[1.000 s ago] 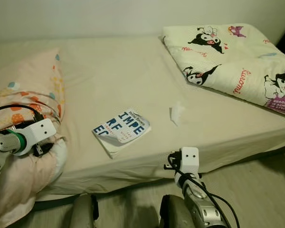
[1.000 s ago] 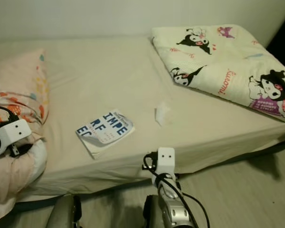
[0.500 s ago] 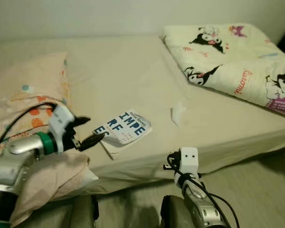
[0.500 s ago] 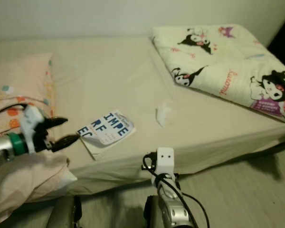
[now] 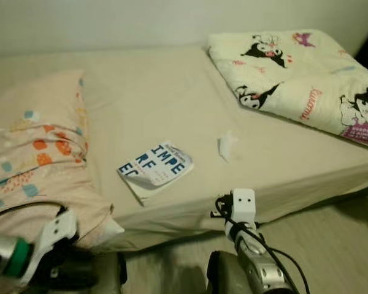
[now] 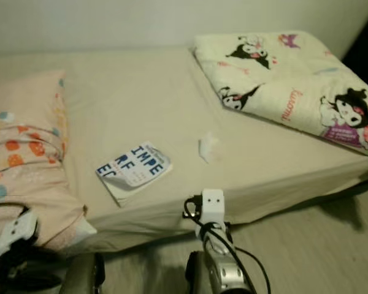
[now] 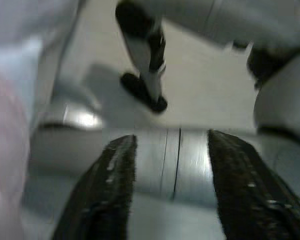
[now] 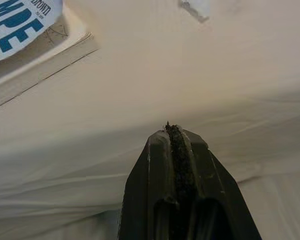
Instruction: Clean up the room
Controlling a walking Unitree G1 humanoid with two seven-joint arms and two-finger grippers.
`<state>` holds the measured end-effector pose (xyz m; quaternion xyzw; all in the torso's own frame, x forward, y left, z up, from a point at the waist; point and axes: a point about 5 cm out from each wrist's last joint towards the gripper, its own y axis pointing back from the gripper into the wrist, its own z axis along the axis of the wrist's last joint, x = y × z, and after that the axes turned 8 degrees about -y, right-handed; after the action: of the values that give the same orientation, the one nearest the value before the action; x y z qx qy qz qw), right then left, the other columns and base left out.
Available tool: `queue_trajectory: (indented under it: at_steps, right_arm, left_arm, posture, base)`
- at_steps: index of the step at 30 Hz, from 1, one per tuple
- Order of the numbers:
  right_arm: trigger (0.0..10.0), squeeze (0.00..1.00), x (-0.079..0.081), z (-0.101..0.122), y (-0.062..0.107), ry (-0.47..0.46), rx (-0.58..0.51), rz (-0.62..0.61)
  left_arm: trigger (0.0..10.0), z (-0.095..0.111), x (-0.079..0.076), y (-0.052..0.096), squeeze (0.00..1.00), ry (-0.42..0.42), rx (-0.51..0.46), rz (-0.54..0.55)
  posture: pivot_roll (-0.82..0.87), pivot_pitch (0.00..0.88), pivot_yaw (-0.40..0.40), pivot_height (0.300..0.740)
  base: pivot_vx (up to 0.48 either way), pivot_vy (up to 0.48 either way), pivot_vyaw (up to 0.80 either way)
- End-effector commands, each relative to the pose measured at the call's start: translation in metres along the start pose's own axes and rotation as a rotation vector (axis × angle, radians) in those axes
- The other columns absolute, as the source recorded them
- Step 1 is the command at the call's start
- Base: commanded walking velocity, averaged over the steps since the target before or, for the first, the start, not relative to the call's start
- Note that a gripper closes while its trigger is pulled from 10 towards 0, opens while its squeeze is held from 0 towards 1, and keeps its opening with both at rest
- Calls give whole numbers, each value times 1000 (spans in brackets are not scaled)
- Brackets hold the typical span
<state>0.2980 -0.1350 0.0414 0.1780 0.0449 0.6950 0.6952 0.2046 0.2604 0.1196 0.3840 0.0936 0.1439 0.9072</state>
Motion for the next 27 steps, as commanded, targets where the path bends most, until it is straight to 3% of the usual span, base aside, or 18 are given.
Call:
queue_trajectory:
  at_steps: [1, 6, 10, 13, 18, 21, 27]
  right_arm:
    - [10000, 0, 0, -6, 1, -10, 23, -6]
    - [10000, 0, 0, -6, 1, -10, 23, -4]
    - [10000, 0, 0, -7, 1, -11, 24, -6]
    - [10000, 0, 0, -7, 1, -9, 23, -6]
    - [10000, 0, 1, -7, 1, -11, 22, -7]
    - [10000, 0, 2, -8, 1, -12, 23, -7]
    - [10000, 0, 2, -9, 1, -13, 25, -6]
  left_arm:
    - [0, -11, 0, 0, 0, -10, 93, 25]
    - [0, -32, 10, -5, 0, -36, 245, 187]
    - [0, -45, 15, -16, 0, -19, 280, 295]
    - [0, -56, 18, -22, 0, -60, 343, 387]
    - [0, -67, 17, -23, 0, -57, 414, 422]
    - [0, -85, 12, -10, 0, -43, 562, 380]
    - [0, -101, 7, 10, 0, -24, 702, 324]
  posture:
    - [212, 72, -14, 591]
    - [212, 72, -14, 591]
    - [212, 72, -14, 591]
    - [216, 78, -11, 591]
    - [216, 80, -9, 591]
    - [222, 81, -9, 591]
    - [223, 80, -8, 591]
  base:
    - [0, 0, 0]
    - [0, 0, 0]
    - [0, 0, 0]
    - [0, 0, 0]
    - [0, 0, 0]
    - [0, 0, 0]
    - [0, 0, 0]
